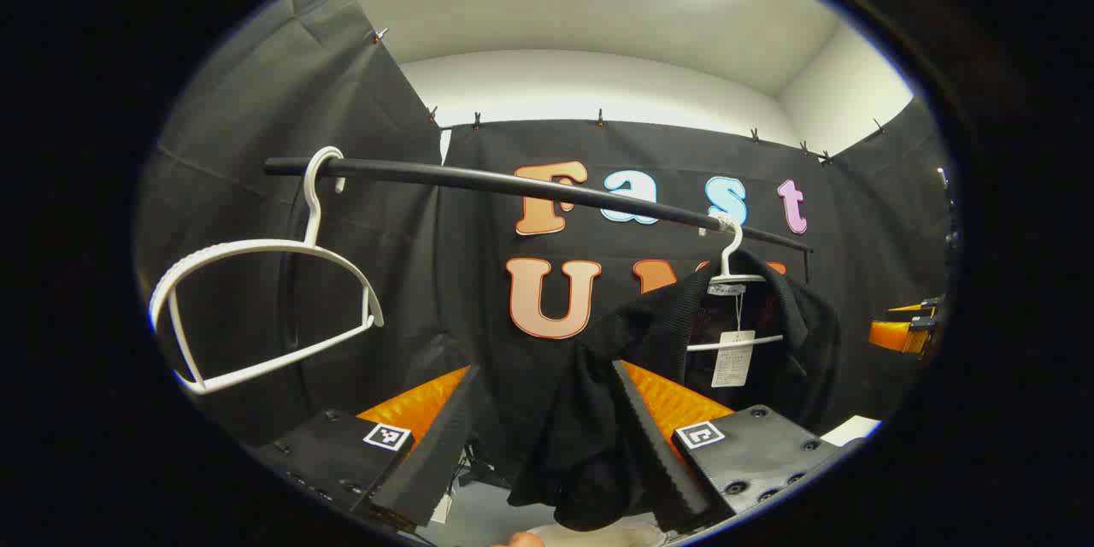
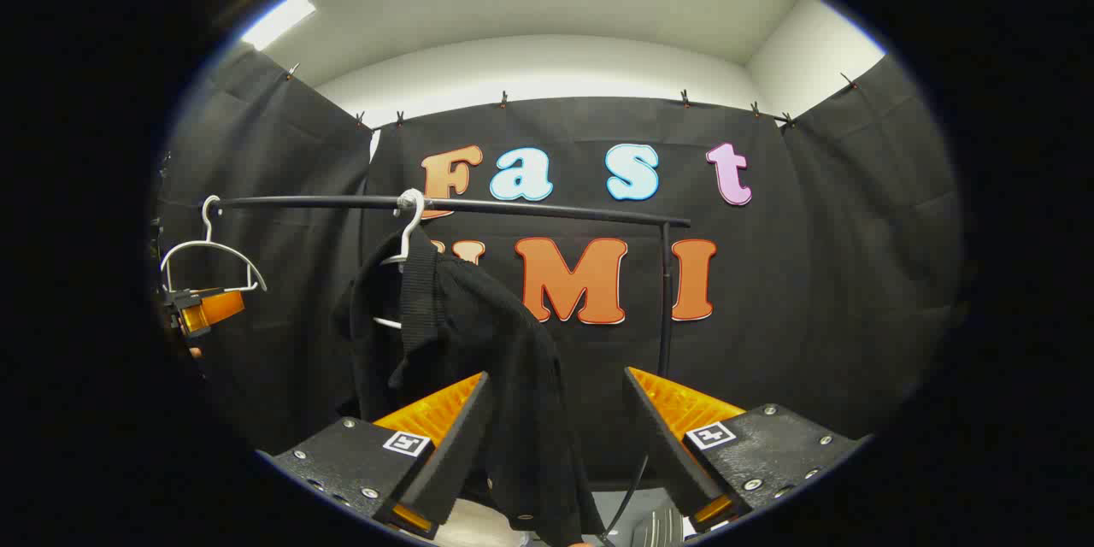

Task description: Grasp the clothes on the hanger with both hands and then place them into the laundry hamper below.

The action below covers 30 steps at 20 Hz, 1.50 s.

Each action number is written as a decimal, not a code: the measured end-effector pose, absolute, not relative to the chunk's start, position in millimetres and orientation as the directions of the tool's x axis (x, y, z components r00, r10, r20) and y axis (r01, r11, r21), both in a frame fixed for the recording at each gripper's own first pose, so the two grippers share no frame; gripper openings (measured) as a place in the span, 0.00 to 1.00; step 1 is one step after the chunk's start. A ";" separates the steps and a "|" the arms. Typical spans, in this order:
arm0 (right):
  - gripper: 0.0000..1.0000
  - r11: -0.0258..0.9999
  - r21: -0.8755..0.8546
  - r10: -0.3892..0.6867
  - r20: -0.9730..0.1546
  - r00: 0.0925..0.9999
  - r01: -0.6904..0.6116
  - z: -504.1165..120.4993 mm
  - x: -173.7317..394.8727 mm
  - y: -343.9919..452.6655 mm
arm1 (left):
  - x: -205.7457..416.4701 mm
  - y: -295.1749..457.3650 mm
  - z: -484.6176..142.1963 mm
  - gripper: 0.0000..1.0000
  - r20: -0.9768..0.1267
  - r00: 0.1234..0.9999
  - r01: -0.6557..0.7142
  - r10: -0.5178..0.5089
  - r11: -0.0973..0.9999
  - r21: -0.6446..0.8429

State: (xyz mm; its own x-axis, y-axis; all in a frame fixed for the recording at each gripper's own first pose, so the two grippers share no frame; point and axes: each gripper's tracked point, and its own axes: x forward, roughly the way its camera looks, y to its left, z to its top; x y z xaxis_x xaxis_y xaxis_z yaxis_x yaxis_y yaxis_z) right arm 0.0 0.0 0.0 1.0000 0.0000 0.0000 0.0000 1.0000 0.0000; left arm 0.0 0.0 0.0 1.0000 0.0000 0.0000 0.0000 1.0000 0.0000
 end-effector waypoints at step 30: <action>0.93 0.998 -0.065 0.001 0.010 1.000 0.000 -32.1 4.8 45.9 | -1.8 2.2 -17.2 0.96 -0.027 1.000 -0.007 0.006 1.000 -0.030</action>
State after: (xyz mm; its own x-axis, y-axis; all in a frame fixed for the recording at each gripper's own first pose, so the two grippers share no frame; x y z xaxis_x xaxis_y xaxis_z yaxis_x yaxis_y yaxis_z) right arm 4.8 45.9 -32.1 0.9999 0.0007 0.0103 0.0000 0.9979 -0.0649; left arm -1.8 2.2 -17.2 0.9996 0.0064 -0.0267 -0.0072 0.9995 -0.0302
